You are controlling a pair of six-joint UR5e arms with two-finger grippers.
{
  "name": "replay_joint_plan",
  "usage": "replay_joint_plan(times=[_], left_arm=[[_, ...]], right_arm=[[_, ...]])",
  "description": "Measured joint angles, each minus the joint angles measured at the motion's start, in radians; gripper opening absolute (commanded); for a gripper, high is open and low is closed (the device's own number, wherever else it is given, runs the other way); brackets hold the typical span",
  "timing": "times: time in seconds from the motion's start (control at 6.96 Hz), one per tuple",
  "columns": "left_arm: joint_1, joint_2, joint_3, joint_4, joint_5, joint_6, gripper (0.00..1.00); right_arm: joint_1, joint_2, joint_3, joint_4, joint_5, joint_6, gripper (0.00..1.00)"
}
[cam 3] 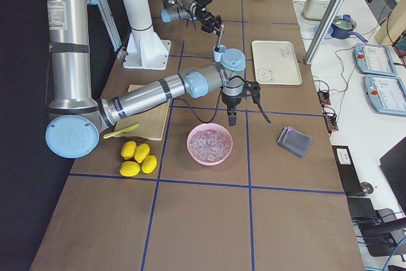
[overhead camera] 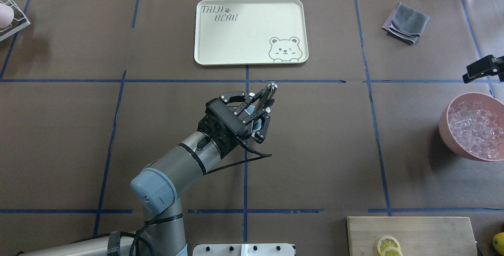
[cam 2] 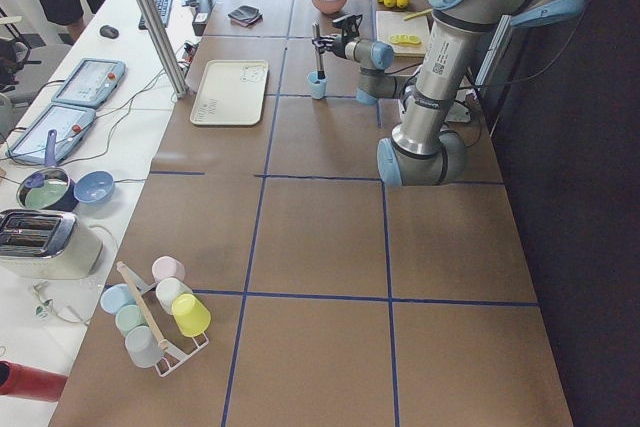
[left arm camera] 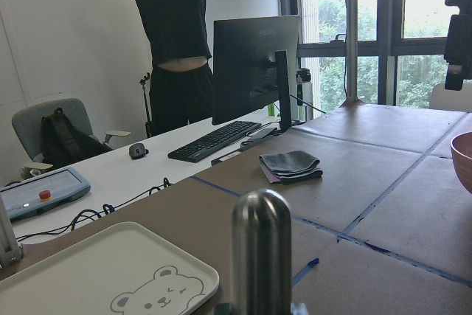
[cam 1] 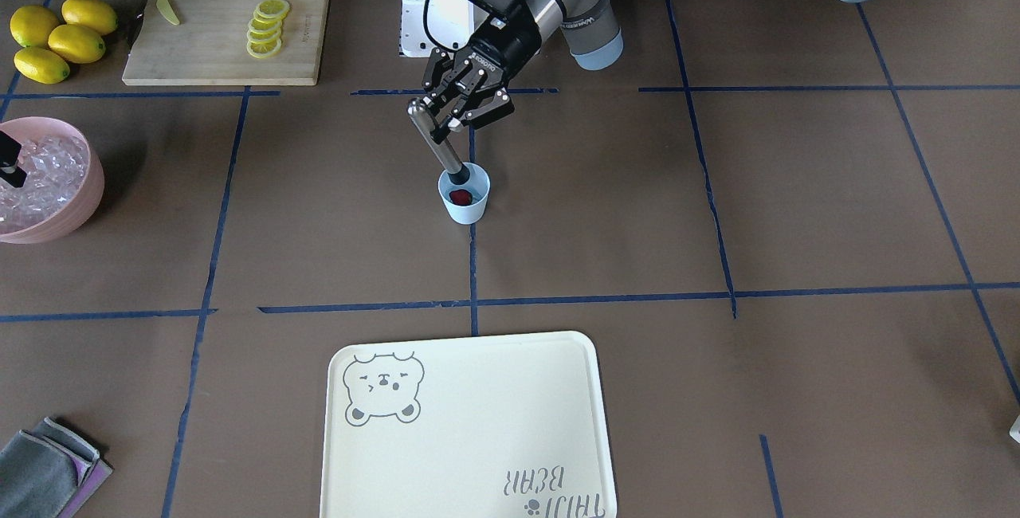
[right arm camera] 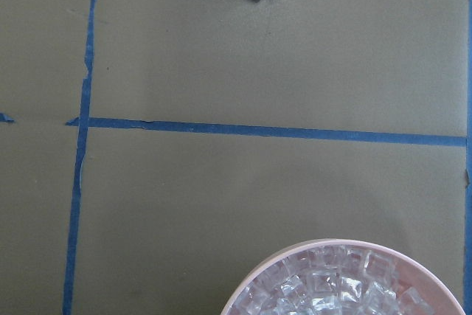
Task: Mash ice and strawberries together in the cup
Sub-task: 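Press the muddler down into the cup, mashing ice and strawberry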
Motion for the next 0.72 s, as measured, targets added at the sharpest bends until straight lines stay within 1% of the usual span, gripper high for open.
replay_joint_plan(times=[0.29, 0.58, 0.72], left_arm=[[-0.010, 0.001, -0.072, 0.051, 0.022, -0.002, 0.00], [-0.052, 0.005, -0.106, 0.128, 0.036, -0.015, 0.00], [-0.085, 0.038, -0.117, 0.179, 0.037, -0.050, 0.00]], right_arm=[[0.000, 0.000, 0.000, 0.000, 0.001, 0.000, 1.00], [0.007, -0.006, 0.000, 0.000, 0.005, -0.005, 1.00], [0.027, -0.009, -0.005, -0.001, 0.021, -0.015, 1.00]])
